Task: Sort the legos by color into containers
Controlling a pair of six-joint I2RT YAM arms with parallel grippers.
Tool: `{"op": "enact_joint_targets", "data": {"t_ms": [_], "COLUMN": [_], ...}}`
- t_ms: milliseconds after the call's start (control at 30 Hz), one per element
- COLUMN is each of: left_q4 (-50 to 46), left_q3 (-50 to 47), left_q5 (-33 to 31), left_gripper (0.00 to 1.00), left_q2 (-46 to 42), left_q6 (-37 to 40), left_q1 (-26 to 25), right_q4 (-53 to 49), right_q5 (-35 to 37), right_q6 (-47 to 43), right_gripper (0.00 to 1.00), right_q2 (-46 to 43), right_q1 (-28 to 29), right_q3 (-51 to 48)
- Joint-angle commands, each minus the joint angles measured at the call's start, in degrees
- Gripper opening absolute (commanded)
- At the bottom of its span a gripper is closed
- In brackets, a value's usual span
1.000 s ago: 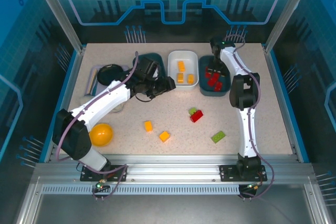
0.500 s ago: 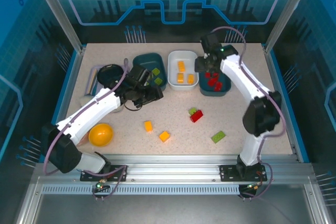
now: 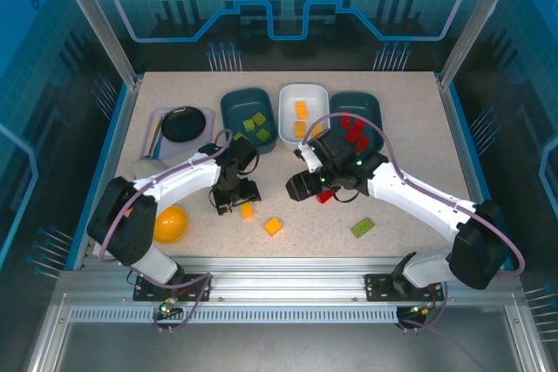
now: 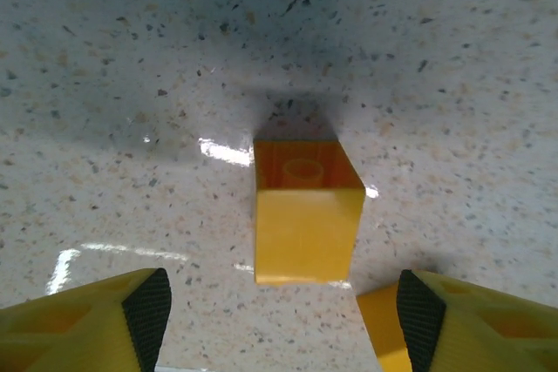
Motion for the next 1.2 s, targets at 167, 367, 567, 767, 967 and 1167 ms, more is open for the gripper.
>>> {"op": "enact_joint_targets", "data": {"t_ms": [167,367,567,767,967,1167], "left_q4": [1.1,1.3,0.0,0.6,0.5,-1.5], "left_q3": [1.6,2.2,12.0,28.5,46.8,66.4], "left_q5": [0.6,-0.8,-1.2,-0.8,-1.1,-2.8], "left_gripper": [0.58,0.35,0.29,0.29,0.28,0.28], "left_q2": [6.8,5.8,3.2,10.8,23.7,37.7], "left_q6": [1.9,1.7,1.8,3.2,4.6,5.7], "left_q1": [0.0,-0.6,-1.1,-1.0,-0.8,0.4], "right_q4": [0.3,0.0,-0.8,7.0,14.1,13.2], "right_q5": [0.2,1.5,5.0,3.5,-1.0,-2.3], "right_q6": [1.5,2.3,6.6,13.0,18.5,18.7], "right_gripper": [0.72,0.71,0.68,0.68,0.68,0.68], "right_q2": [-4.8,-5.7,-8.9,-11.3,-8.0,-4.5], "right_q1": [0.8,0.7,-4.3,-13.5,-21.0,-23.4], "right_q3": [-1.0,-1.2,-0.4,-1.6,-0.4,3.9]}}
